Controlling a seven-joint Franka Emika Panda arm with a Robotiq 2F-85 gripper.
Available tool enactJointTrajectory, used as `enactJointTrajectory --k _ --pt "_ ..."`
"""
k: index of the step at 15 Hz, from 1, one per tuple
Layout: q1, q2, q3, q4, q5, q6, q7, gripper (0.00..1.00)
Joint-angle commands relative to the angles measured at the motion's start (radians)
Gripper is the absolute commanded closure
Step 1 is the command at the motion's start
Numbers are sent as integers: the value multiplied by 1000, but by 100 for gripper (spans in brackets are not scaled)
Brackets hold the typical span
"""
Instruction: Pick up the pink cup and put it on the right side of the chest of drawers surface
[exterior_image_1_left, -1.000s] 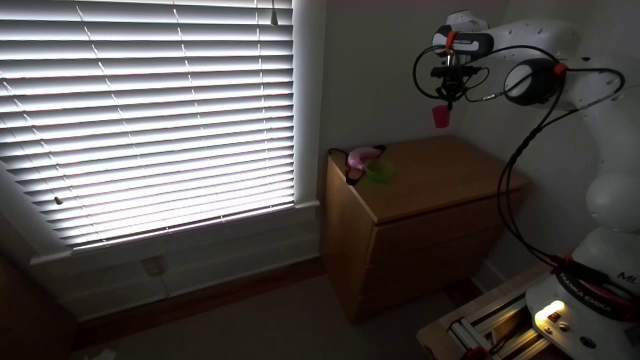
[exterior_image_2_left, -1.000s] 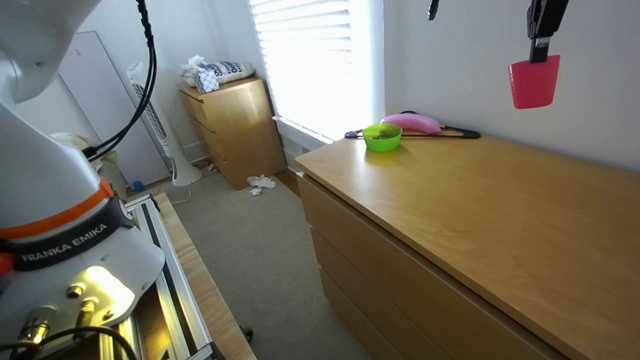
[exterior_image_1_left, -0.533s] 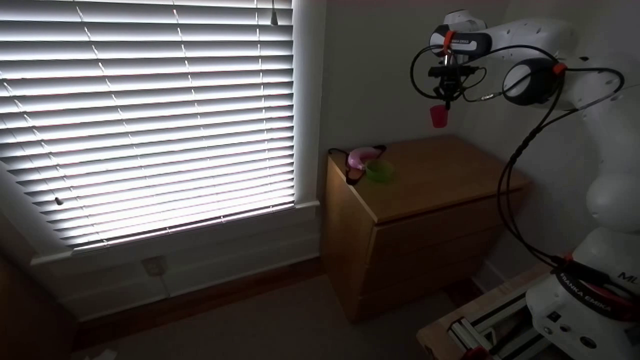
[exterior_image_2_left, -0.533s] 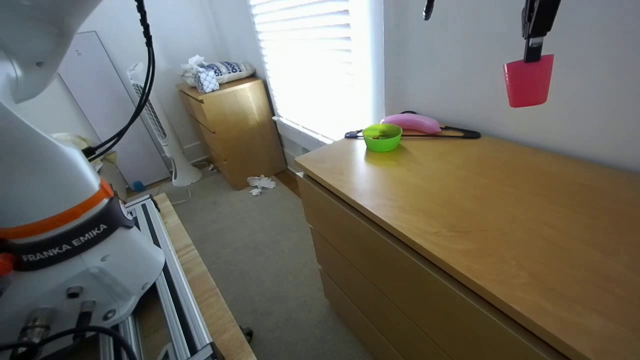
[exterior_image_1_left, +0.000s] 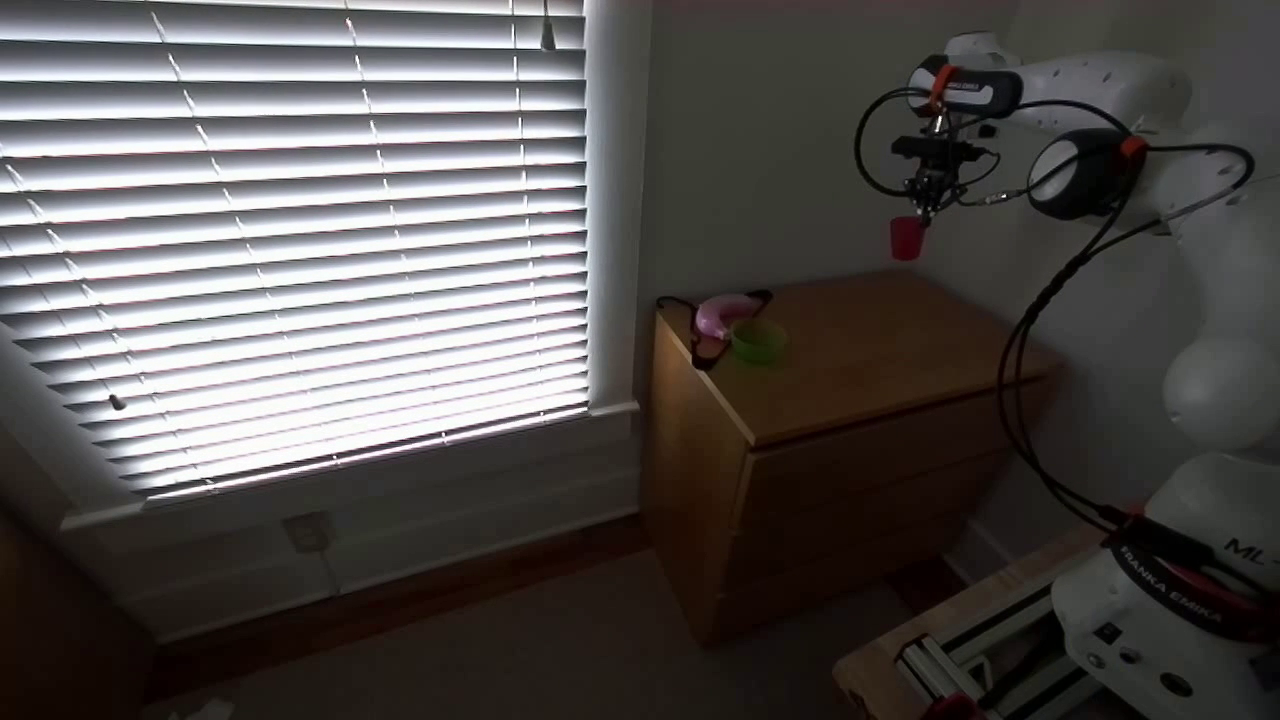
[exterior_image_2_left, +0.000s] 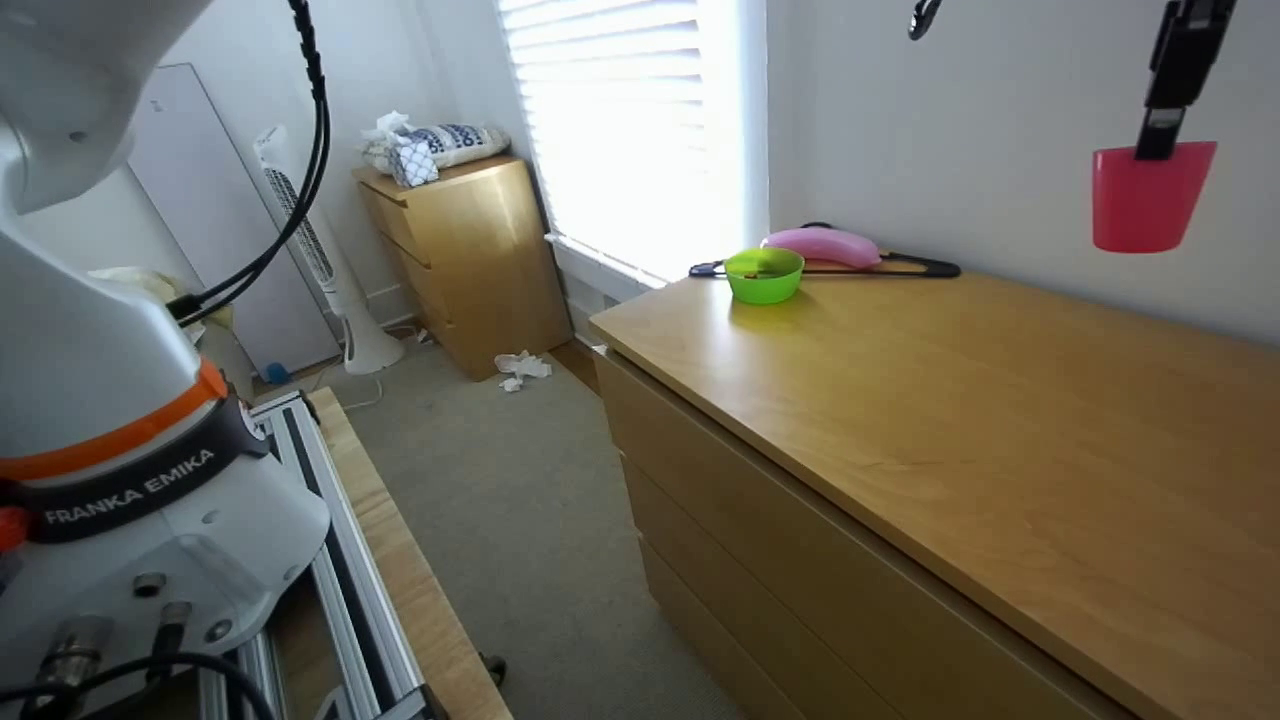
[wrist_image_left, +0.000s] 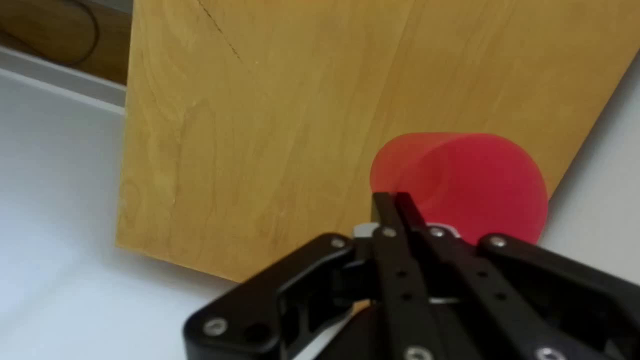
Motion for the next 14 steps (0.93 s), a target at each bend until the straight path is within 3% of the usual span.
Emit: enactJointTrajectory --k 1,6,7,10,11,14 --pt "-87 64 24 69 86 59 63 99" --pt "-152 135 25 94 158 235 176 99" --pt "-122 196 -65 191 247 224 195 99" --pt "-126 253 -103 226 309 307 294 99" --pt "-130 208 -114 122 319 377 327 99" --pt "-131 239 -155 128 320 436 408 99"
